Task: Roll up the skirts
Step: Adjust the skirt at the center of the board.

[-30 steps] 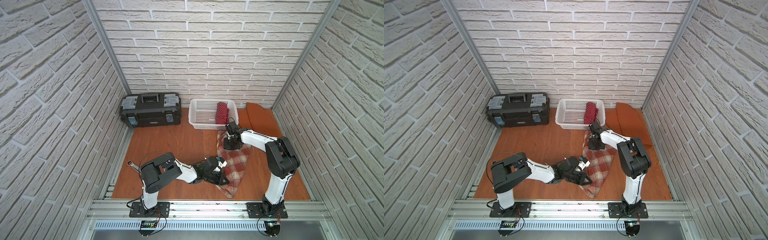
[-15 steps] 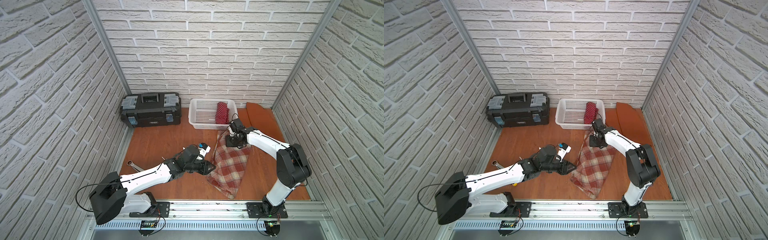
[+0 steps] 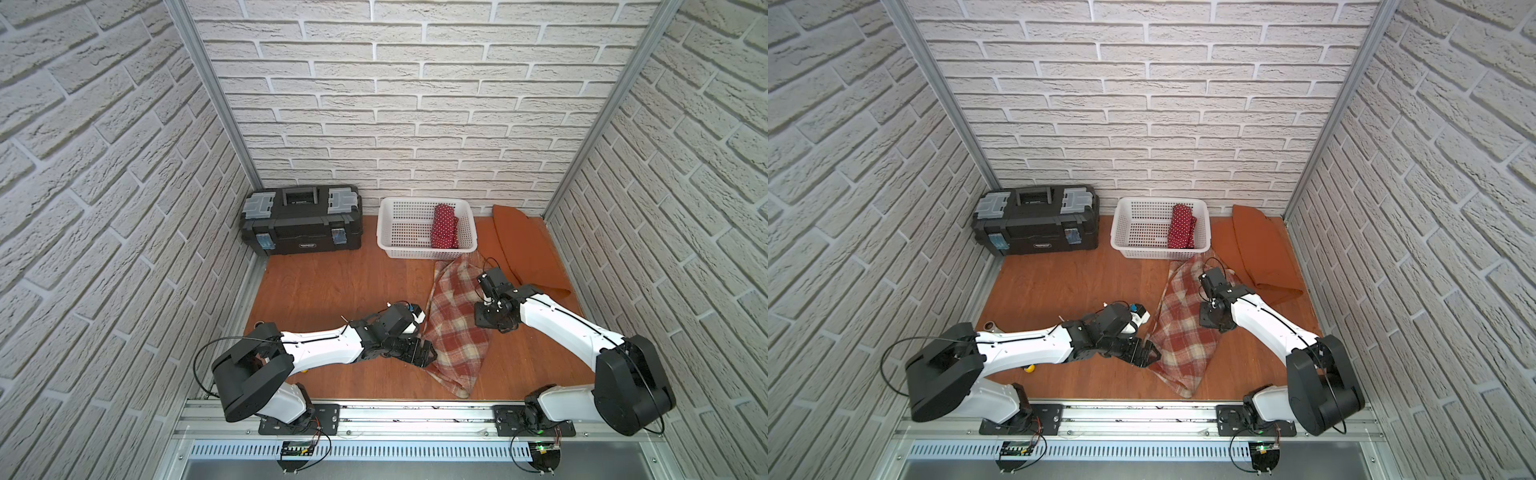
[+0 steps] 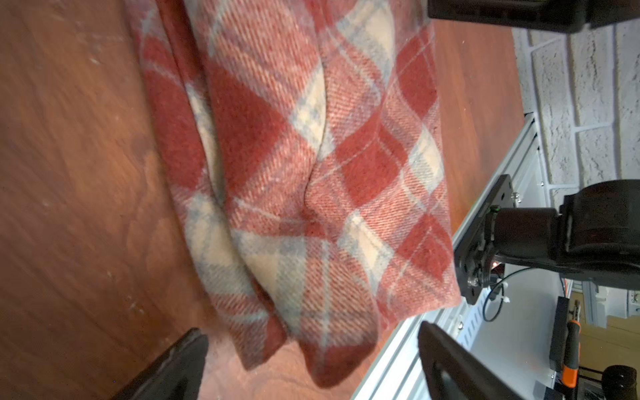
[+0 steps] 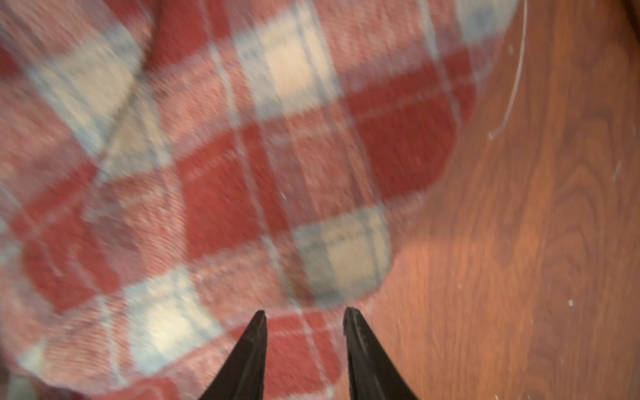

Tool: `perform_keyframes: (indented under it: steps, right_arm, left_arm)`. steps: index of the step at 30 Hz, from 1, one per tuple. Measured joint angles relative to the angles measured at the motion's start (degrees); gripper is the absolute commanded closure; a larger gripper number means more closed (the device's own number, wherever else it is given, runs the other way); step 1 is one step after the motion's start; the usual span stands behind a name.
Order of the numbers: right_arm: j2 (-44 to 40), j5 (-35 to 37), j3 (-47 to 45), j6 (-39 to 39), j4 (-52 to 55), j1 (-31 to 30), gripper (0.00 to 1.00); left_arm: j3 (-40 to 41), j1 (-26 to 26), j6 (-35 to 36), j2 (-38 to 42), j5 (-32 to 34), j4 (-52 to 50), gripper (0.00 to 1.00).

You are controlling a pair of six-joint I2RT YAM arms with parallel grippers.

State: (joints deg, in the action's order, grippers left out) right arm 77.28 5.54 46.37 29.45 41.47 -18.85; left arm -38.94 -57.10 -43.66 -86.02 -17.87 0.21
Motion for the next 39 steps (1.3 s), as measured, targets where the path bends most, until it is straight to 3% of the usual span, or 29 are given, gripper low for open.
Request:
perform_keyframes:
  steps: [4, 7, 10, 14, 15, 23, 25, 28, 30, 33, 39]
  right_arm:
    - [-0.9, -0.22, -2.29, 0.7, -0.11, 0.0, 0.61]
    - [-1.36, -0.76, -4.72, 1.38, -0.55, 0.0, 0.64]
    - [-1.44, -1.79, -7.21, 2.1, -1.2, 0.0, 0.67]
    - [-1.18, -2.38, -8.68, 3.13, -2.01, 0.0, 0.68]
    - [-0.94, -2.38, -8.68, 3.21, -2.29, 0.0, 0.68]
    - [1.84, -5.68, -7.93, 3.39, -5.33, -0.15, 0.85]
    - [2.23, -6.58, -7.69, 3.41, -5.95, -0.17, 0.86]
    - [2.71, -6.86, -7.32, 3.58, -6.21, -0.15, 0.88]
    - [2.95, -6.82, -7.08, 3.78, -6.23, -0.15, 0.88]
    - [3.08, -6.71, -7.02, 3.85, -6.4, -0.15, 0.88]
    - [3.1, -6.69, -7.02, 4.24, -6.49, -0.17, 0.88]
  left_arm:
    - [-1.44, -0.07, 0.04, -5.6, 0.98, 7.02, 0.03]
    - [-1.92, 0.09, -0.09, -8.57, 1.62, 12.52, 0.18]
    - [-1.84, 0.42, -0.63, -10.34, 1.49, 15.67, 0.48]
    - [-0.66, 0.59, -1.64, -10.99, 0.83, 15.37, 0.99]
    - [-0.04, 0.55, -1.92, -10.86, 0.72, 15.37, 1.0]
    - [5.33, 0.39, -5.11, -3.13, 0.13, 16.15, 1.0]
    - [5.68, 0.42, -5.42, -1.7, 0.07, 16.13, 0.63]
    - [6.01, 0.48, -5.95, -1.38, -0.28, 15.74, 0.53]
    - [7.13, 0.85, -6.32, -1.42, -0.74, 15.47, 0.25]
    - [8.76, 1.55, -7.37, -0.44, -1.92, 17.44, 0.02]
    - [11.19, 1.31, -8.76, 1.75, -2.54, 19.52, 0.02]
